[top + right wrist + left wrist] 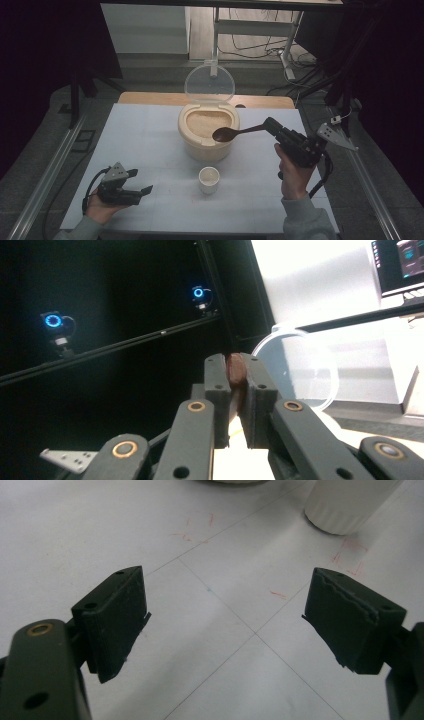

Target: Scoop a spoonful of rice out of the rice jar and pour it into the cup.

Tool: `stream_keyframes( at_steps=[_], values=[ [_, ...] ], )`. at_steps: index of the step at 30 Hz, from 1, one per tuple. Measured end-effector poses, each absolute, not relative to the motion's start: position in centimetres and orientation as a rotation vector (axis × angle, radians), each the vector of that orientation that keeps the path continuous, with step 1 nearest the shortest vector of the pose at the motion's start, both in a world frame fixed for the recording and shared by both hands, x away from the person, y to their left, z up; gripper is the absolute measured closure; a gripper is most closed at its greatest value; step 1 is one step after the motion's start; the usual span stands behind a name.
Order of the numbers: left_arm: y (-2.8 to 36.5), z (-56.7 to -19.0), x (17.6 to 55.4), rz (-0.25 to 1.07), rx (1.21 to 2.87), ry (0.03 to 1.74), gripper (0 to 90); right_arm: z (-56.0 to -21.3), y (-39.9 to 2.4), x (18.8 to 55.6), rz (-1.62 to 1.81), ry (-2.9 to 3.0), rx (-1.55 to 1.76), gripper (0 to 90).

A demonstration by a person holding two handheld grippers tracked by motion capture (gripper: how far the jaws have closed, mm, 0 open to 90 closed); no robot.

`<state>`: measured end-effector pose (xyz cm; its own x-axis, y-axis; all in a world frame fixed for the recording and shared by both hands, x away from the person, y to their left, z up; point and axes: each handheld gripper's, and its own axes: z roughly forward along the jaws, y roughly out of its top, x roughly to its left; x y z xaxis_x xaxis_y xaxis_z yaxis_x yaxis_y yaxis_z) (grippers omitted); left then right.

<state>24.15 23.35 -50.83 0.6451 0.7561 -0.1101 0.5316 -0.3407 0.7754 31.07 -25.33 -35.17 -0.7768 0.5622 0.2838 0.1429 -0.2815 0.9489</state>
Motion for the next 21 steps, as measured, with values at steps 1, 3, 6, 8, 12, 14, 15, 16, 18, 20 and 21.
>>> stream_keyframes(
  at_steps=[1, 3, 6, 8, 12, 14, 15, 16, 18, 20, 21],
  values=[
    [23.3, -50.8, 24.1, 0.342, 2.030, 1.003, 16.9, -35.2, -25.3, 31.1, 2.139, 1.681, 0.874, 83.0],
    [23.3, -50.9, 24.1, 0.343, 2.027, 1.004, 16.9, -34.8, -25.2, 31.6, 2.124, 1.676, 0.879, 83.0],
    [23.3, -50.9, 24.1, 0.341, 2.029, 1.003, 16.9, -34.4, -24.9, 32.5, 2.078, 1.685, 0.891, 83.0],
    [23.3, -50.9, 24.1, 0.340, 2.029, 1.004, 16.9, -34.3, -24.7, 32.8, 2.059, 1.688, 0.895, 83.0],
    [23.2, -50.9, 24.1, 0.333, 2.030, 1.003, 16.9, -34.0, -24.2, 33.9, 1.992, 1.706, 0.904, 83.1],
    [23.2, -50.9, 24.1, 0.331, 2.031, 1.000, 16.9, -33.8, -23.7, 34.7, 1.957, 1.714, 0.916, 83.1],
    [23.1, -50.9, 24.1, 0.330, 2.031, 0.999, 16.9, -33.7, -23.4, 35.0, 1.940, 1.721, 0.918, 83.1],
    [23.1, -50.9, 24.1, 0.330, 2.033, 0.998, 16.9, -33.7, -23.4, 35.0, 1.940, 1.721, 0.918, 83.1],
    [23.2, -50.9, 24.1, 0.327, 2.035, 0.999, 16.9, -33.5, -22.6, 35.6, 1.864, 1.747, 0.906, 83.0],
    [23.2, -50.9, 24.1, 0.325, 2.035, 0.998, 16.9, -33.5, -22.3, 35.8, 1.845, 1.755, 0.905, 83.0],
    [23.2, -50.9, 24.1, 0.325, 2.035, 0.997, 16.9, -33.5, -22.0, 35.9, 1.823, 1.763, 0.906, 83.1]
  ],
)
